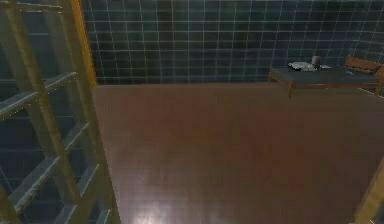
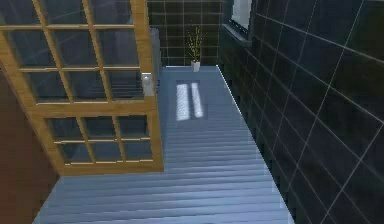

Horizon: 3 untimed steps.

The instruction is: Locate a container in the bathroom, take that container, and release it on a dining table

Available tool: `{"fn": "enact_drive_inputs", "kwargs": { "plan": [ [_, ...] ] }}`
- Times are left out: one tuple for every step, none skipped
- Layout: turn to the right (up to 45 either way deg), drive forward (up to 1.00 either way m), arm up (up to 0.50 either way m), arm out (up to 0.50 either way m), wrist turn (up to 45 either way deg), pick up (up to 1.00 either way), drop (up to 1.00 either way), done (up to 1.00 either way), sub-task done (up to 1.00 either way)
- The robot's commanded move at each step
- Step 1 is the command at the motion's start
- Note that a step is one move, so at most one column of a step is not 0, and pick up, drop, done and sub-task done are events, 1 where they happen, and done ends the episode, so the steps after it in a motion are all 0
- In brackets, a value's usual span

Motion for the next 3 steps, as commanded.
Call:
{"fn": "enact_drive_inputs", "kwargs": {
  "plan": [
    [0.0,0.30,0.00,0.00,0.0,0.00,0.00,0.00,0.00],
    [45.0,0.00,0.00,0.00,0.0,0.00,0.00,0.00,0.00],
    [18.0,0.00,0.00,0.00,0.0,0.00,0.00,0.00,0.00]
  ]
}}
